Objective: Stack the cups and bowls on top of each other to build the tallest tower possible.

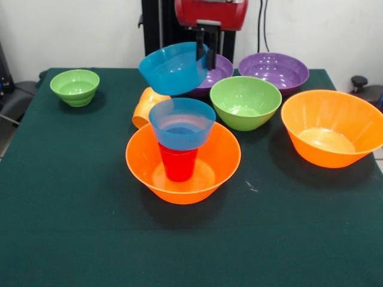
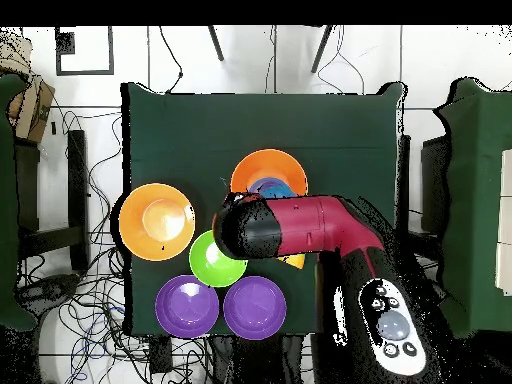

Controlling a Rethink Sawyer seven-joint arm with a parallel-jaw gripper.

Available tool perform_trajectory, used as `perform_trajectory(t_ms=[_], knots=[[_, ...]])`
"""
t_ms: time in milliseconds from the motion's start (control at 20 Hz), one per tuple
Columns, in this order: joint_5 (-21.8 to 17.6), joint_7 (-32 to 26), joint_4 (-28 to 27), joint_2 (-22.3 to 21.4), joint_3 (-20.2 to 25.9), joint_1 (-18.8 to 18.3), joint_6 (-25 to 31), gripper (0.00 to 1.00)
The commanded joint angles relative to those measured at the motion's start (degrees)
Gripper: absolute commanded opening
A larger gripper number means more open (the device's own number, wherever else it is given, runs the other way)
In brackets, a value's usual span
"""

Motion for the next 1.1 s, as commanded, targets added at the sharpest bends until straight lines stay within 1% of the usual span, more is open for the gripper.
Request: perform_trajectory(t_ms=[50, 200, 400, 500, 700, 800, 850, 950, 1050, 1100], knots=[[-4.6, 0.4, -6.2, 2.4, -2.0, 5.1, 6.5, 0.0], [-5.8, 2.0, -9.3, 3.6, -4.3, 8.0, 7.7, 0.0], [-4.4, 2.0, -9.9, 3.6, -6.2, 9.4, 9.7, 0.0], [-3.3, 1.2, -8.7, 2.1, -6.4, 9.7, 11.0, 0.0], [-2.5, -0.6, -4.7, -1.0, -6.5, 9.9, 11.5, 0.0], [-2.2, -0.6, -2.9, -2.8, -6.5, 11.1, 11.5, 0.0], [-1.3, -0.7, -2.3, -4.1, -6.3, 11.7, 12.5, 0.0], [-0.9, -1.1, -2.1, -6.1, -6.1, 13.5, 14.8, 0.0], [-0.5, -0.6, -2.3, -7.1, -5.9, 15.1, 16.0, 0.0], [-0.5, 0.1, -2.6, -6.6, -5.7, 15.8, 15.8, 0.0]])
